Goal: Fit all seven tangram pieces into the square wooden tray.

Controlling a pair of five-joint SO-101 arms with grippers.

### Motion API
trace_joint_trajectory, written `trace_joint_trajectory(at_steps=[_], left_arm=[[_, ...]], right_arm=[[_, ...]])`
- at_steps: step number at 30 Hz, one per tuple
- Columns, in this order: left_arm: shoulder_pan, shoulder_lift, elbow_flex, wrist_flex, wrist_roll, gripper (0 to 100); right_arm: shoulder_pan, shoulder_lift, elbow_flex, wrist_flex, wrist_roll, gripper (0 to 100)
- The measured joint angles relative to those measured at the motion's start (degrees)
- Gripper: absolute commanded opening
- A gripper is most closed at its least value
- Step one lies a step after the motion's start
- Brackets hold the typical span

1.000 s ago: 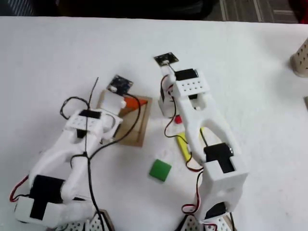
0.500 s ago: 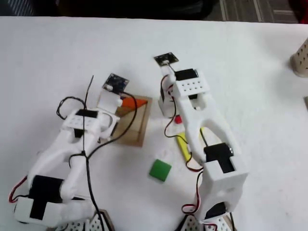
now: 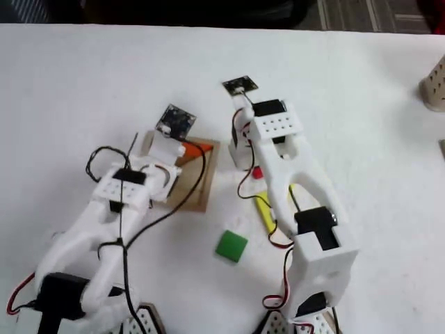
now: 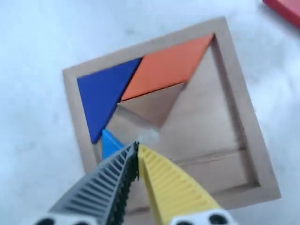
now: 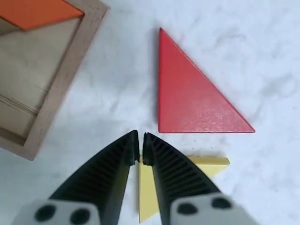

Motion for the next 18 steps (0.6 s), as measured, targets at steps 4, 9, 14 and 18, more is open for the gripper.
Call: trace_joint_trajectory(at_steps=[4, 9, 14, 18], left_arm=[[0.0, 7.6, -5.2, 0.1, 0.0, 2], [-2.3, 16.4, -12.9, 3.0, 0.0, 2], [-5.1, 16.8, -14.2, 3.8, 0.0, 2], [-7.3, 16.8, -14.2, 3.8, 0.0, 2]], right_arm=[[0.0, 0.0, 0.0, 0.0, 0.0, 1.8], [0.0, 0.0, 0.0, 0.0, 0.0, 1.8], [0.0, 0.0, 0.0, 0.0, 0.0, 1.8], [0.0, 0.0, 0.0, 0.0, 0.0, 1.8]])
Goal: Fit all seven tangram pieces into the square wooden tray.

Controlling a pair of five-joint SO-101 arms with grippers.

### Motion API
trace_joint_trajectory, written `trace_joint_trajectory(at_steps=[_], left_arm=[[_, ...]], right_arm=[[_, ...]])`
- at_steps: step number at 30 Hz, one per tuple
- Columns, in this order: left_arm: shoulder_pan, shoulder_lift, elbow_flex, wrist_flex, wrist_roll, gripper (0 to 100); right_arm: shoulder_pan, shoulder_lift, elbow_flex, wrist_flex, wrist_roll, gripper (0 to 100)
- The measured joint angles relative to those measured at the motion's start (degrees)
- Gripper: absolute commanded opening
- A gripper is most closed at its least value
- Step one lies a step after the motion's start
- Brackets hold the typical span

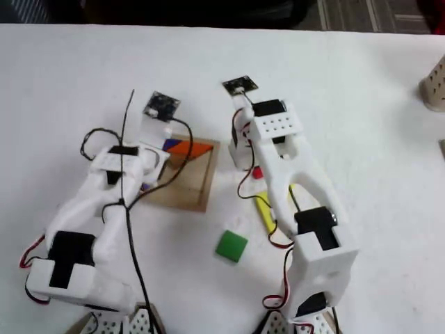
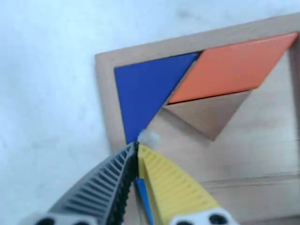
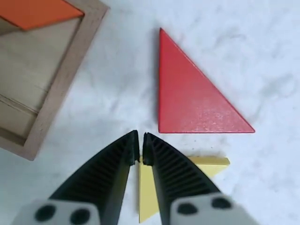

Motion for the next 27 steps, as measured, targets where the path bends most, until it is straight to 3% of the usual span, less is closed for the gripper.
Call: trace_joint_trajectory(at_steps=[15, 23, 27], left_arm=[[-0.2, -4.0, 1.6, 0.4, 0.0, 2], [6.6, -17.3, 17.3, -5.6, -1.2, 2], [8.6, -18.0, 17.4, -0.4, -6.6, 2]], right_arm=[[0.0, 0.0, 0.0, 0.0, 0.0, 1.8], [0.0, 0.0, 0.0, 0.0, 0.0, 1.8], [0.0, 0.0, 0.0, 0.0, 0.0, 1.8]])
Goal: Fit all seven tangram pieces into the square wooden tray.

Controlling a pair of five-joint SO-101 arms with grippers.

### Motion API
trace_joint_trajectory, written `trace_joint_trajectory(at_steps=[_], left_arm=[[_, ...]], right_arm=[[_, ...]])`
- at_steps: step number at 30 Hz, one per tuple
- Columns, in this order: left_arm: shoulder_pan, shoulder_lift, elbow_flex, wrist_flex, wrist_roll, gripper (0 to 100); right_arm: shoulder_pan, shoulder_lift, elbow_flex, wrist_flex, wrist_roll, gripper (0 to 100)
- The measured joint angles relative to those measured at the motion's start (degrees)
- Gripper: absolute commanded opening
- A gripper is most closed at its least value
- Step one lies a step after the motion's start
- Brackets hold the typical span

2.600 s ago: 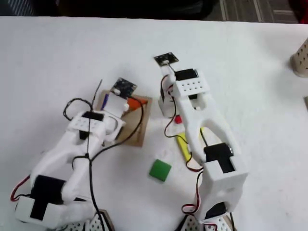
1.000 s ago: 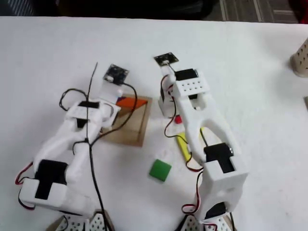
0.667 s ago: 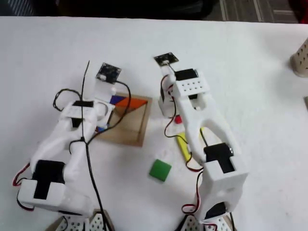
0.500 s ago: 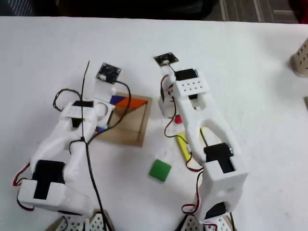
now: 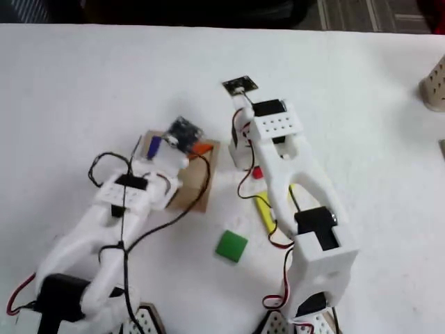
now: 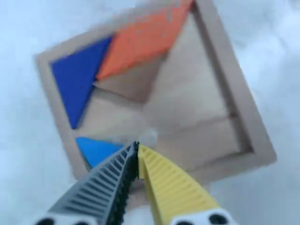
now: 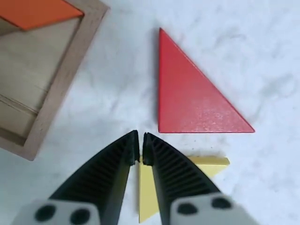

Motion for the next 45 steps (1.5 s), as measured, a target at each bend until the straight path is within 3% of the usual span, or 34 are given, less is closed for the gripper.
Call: trace_joint_trajectory(at_steps=[13, 36, 45], left_arm=[[-4.9, 13.6, -13.5, 11.5, -1.1, 2], [-6.2, 13.8, -17.1, 12.0, -1.2, 2], [-8.9, 9.5, -16.8, 12.0, -1.2, 2]], right_arm=[[0.0, 0.0, 0.0, 0.0, 0.0, 1.8], [0.0, -1.1, 0.4, 4.2, 0.0, 1.8], [-0.9, -17.8, 18.5, 3.1, 0.0, 1.7]])
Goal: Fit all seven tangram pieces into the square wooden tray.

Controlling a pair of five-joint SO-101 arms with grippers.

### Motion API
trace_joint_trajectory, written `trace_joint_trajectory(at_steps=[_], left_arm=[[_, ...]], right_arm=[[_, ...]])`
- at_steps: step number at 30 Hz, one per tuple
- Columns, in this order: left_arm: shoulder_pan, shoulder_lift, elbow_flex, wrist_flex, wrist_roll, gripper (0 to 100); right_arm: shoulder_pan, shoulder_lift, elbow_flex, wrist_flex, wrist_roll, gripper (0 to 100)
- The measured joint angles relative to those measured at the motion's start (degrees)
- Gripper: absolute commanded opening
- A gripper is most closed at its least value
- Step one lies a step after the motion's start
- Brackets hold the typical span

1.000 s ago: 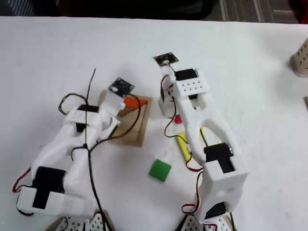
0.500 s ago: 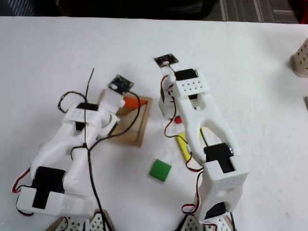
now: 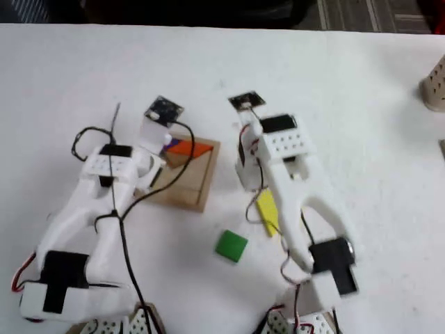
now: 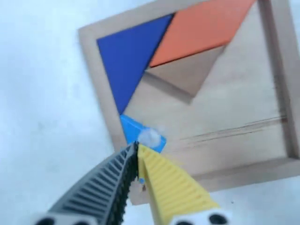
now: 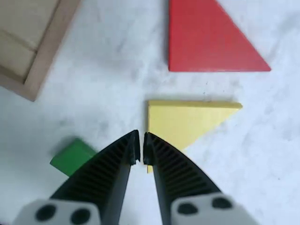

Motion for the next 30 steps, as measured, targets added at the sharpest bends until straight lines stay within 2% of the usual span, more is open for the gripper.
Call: trace_joint_trajectory(at_steps=[7, 13, 17, 23, 30], left_arm=[[-3.1, -2.7, 0.1, -0.4, -0.1, 2], [-6.0, -2.7, 0.1, -3.5, 7.5, 2], [-6.2, -2.7, 0.1, -4.0, 8.4, 2], [-6.2, -2.7, 0.1, -4.7, 8.5, 2], [-6.2, -2.7, 0.1, -4.7, 8.5, 2]], right_arm=[[-5.5, -18.1, 20.9, -7.2, 1.0, 2.9], [-10.7, -30.3, 32.8, -7.9, 7.0, 24.2], [-15.0, -31.9, 35.9, -7.9, 8.3, 34.4], [-25.8, -32.0, 38.2, -8.0, 8.5, 36.5], [-32.4, -32.2, 43.3, -13.5, 8.6, 36.3]])
